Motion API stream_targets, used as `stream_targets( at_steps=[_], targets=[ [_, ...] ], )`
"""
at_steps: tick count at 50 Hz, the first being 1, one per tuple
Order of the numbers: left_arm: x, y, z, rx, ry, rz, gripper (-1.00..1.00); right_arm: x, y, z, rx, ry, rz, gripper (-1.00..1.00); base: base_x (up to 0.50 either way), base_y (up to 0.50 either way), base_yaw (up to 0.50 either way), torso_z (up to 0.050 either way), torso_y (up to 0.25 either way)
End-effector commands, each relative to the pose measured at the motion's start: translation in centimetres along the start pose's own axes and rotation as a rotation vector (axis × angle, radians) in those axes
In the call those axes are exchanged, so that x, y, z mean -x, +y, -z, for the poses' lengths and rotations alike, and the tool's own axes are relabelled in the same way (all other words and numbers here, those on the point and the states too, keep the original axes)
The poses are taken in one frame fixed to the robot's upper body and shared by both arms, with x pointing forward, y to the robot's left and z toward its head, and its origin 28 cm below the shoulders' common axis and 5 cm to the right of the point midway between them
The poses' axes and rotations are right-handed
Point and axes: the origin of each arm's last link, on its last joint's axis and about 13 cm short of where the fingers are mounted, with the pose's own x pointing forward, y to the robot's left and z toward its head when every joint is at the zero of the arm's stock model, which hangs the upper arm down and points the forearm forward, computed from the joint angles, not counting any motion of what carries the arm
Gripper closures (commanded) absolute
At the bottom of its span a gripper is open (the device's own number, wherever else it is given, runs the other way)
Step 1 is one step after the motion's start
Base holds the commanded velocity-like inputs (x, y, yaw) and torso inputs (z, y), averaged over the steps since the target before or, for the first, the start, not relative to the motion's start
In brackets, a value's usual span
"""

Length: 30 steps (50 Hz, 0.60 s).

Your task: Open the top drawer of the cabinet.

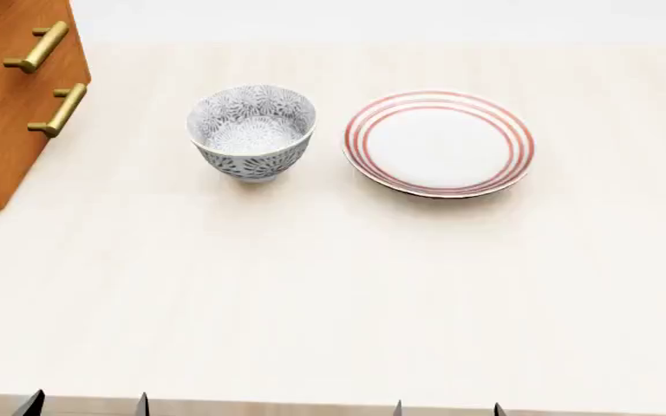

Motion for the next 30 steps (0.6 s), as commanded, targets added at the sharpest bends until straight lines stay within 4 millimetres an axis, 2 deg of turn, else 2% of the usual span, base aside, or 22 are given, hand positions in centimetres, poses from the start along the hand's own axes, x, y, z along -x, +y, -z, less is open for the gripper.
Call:
stream_targets(
  at_steps=[1, 18, 30],
  targets=[
    [-0.01, -0.01, -0.01, -0.002, 0.000, 0.002, -1.00, 0.01, 0.03, 0.03, 0.002, 0.002, 0.001, -1.00, 0.00, 0.00, 0.00, 0.000, 0.000],
    [0.07, 0.04, -0.30, 0.023, -0.025, 0.023, -1.00, 0.09, 0.08, 0.20, 0.011, 0.010, 0.011, -1.00, 0.00, 0.00, 0.00, 0.000, 0.000],
    [0.11, -0.04, 0.05, -0.018, 0.022, -0.007, -1.00, -0.01, 0.02, 0.15, 0.004, 0.002, 0.000, -1.00, 0.00, 0.00, 0.00, 0.000, 0.000]
  ],
)
